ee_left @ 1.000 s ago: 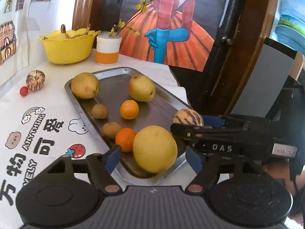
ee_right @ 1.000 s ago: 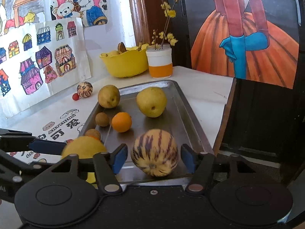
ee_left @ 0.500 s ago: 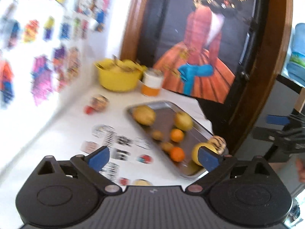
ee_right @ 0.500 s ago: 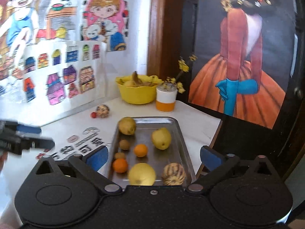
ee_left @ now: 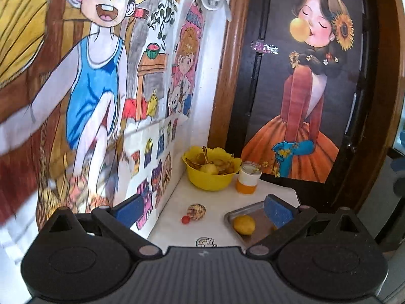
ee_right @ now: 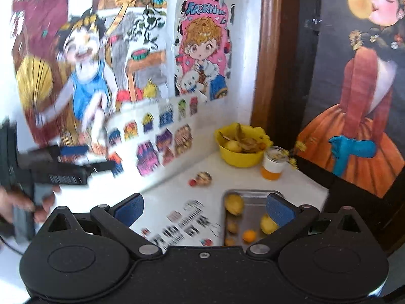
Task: Organize fruits
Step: 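Move both open grippers toward the red cherry tomato and second striped melon, then grasp the red cherry tomato with the left gripper while the right gripper grasps the striped melon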
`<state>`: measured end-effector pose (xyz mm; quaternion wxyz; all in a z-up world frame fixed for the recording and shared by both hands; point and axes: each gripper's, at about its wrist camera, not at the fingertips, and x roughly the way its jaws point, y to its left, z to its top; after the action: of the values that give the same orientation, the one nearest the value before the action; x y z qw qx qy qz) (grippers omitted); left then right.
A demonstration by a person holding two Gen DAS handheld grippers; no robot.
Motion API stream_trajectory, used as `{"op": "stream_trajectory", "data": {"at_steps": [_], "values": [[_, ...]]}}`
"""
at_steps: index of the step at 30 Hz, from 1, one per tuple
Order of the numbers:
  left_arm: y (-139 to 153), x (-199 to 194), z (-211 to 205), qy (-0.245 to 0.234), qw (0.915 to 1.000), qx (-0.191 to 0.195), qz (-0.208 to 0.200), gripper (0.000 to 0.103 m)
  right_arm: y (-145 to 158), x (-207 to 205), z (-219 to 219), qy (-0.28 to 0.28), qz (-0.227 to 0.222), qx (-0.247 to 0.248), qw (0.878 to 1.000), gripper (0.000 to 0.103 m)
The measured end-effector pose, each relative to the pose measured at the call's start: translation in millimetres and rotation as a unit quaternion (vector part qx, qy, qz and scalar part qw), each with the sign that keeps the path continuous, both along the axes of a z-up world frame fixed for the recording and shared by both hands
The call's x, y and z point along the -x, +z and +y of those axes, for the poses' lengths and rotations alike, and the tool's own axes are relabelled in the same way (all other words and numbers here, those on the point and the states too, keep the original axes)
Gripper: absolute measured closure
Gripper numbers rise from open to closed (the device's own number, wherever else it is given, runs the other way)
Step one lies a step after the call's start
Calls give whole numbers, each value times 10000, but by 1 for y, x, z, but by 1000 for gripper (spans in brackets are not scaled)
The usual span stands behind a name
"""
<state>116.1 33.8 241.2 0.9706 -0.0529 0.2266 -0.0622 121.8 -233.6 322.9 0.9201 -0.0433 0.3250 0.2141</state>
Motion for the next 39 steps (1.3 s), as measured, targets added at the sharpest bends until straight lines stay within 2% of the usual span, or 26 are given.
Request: {"op": "stream_trajectory", "data": {"at_steps": [3, 6, 10, 13, 18, 22, 29, 33, 35, 39], "values": [[-1, -18, -2, 10, 9999, -128, 70, 0, 7, -40, 23, 49, 201, 195, 9996, 1], [-17, -38, -3, -14, 9999, -119, 105, 0, -12, -89, 42, 234, 438, 360, 9981, 1], [-61, -66, -6, -8, 9999, -86, 147, 0, -72, -166, 54, 224, 1179, 239, 9925, 1], [-100, -94, -14, -86, 9991, -257, 326, 0, -123, -216, 63, 119, 1604, 240, 9867, 1], [-162, -143, -28, -180, 9962, -612, 585, 0, -200, -276, 71, 119, 2194, -97, 9755, 1], [-198, -178, -37, -203, 9939, -870, 647, 0, -243, -314, 78, 48, 2462, -270, 9688, 2], [-241, -223, -40, -180, 9897, -1151, 831, 1, -302, -368, 86, -173, 2962, -841, 9513, 13], [-252, -236, -39, -181, 9883, -1231, 883, 5, -321, -383, 91, -170, 3162, -1117, 9419, 20], [-256, -241, -37, -152, 9882, -1226, 910, 9, -326, -387, 95, -142, 3206, -1186, 9397, 21], [-261, -250, -33, -102, 9884, -1168, 964, 17, -333, -393, 103, -121, 3232, -1330, 9369, 32]]}}
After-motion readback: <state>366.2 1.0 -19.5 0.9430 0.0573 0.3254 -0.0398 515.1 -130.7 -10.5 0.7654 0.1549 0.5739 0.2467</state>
